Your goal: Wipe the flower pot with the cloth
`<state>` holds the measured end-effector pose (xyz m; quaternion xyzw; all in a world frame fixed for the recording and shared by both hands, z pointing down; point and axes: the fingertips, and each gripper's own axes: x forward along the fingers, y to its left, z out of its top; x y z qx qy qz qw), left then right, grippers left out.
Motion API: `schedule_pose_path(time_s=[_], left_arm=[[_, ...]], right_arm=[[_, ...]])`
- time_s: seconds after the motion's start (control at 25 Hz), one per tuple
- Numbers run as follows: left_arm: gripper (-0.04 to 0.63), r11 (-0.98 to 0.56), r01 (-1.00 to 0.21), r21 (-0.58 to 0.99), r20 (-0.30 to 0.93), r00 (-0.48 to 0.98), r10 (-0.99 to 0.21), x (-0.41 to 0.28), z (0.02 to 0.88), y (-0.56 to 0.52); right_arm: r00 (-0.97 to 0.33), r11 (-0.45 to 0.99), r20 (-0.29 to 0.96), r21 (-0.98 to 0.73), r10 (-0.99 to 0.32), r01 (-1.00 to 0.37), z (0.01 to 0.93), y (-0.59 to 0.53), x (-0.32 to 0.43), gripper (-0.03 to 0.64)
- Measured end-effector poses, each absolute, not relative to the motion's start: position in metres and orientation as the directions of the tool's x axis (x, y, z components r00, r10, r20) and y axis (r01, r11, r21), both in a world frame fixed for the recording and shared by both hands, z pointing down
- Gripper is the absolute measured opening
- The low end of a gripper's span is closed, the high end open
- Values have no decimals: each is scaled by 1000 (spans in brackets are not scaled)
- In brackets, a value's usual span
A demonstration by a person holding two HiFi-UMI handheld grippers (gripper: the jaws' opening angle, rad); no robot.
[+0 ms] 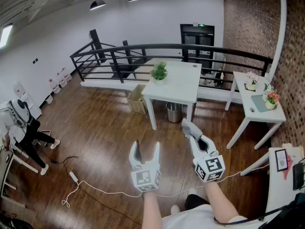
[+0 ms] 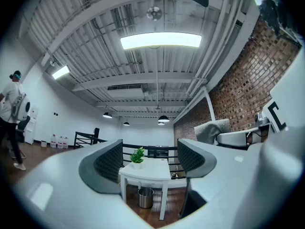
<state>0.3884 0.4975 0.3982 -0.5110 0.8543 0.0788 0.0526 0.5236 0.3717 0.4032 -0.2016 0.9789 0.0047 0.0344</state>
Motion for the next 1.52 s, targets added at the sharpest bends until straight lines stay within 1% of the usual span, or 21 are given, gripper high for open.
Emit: schedule_pose_path(time_s=[0.16, 0.32, 0.44, 0.52, 0.6, 0.68, 0.92, 1.0, 1.12, 1.24, 1.36, 1.52], left_arm=[[365, 482, -871, 94, -164, -491, -856, 362, 406, 488], [365, 492, -868, 67, -145, -497, -856, 338, 411, 455], [365, 508, -861, 32, -146, -507, -850, 311, 397, 418], [365, 524, -852, -1, -169, -516, -840, 292, 383, 393], [363, 559, -829, -15, -200, -546, -814, 271, 374, 378], [357, 606, -795, -16, -204, -591, -781, 250, 375, 371], [354, 684, -729, -22, -122, -677, -726, 212, 394, 370], [354, 721, -693, -22, -97, -716, -691, 198, 400, 377], [350, 762, -647, -22, -86, -758, -646, 179, 397, 383], [347, 767, -642, -25, -84, -763, -641, 165, 391, 379], [345, 757, -653, -17, -84, -753, -652, 146, 394, 363], [345, 723, -691, -4, -83, -720, -688, 108, 412, 323]], right_arm=[[-914, 916, -72, -22, -400, -400, 410, 352, 503, 17], [-919, 921, -68, -57, -389, -386, 418, 313, 472, 17], [-929, 930, -75, -90, -363, -357, 412, 273, 438, 17], [-934, 939, -106, -93, -341, -332, 398, 244, 414, 17], [-943, 953, -139, -76, -302, -294, 386, 225, 389, 17], [-955, 967, -151, -60, -255, -249, 382, 215, 367, 17], [-986, 984, -76, -118, -146, -137, 410, 204, 309, 17], [-994, 988, -60, -126, -94, -86, 414, 207, 293, 17], [-998, 994, -67, -112, -8, -1, 407, 218, 267, 17], [-996, 994, -77, -99, 44, 52, 400, 224, 243, 17], [-997, 994, -64, -96, 46, 52, 404, 216, 223, 17], [-999, 996, -38, -90, -1, 3, 423, 180, 191, 17]])
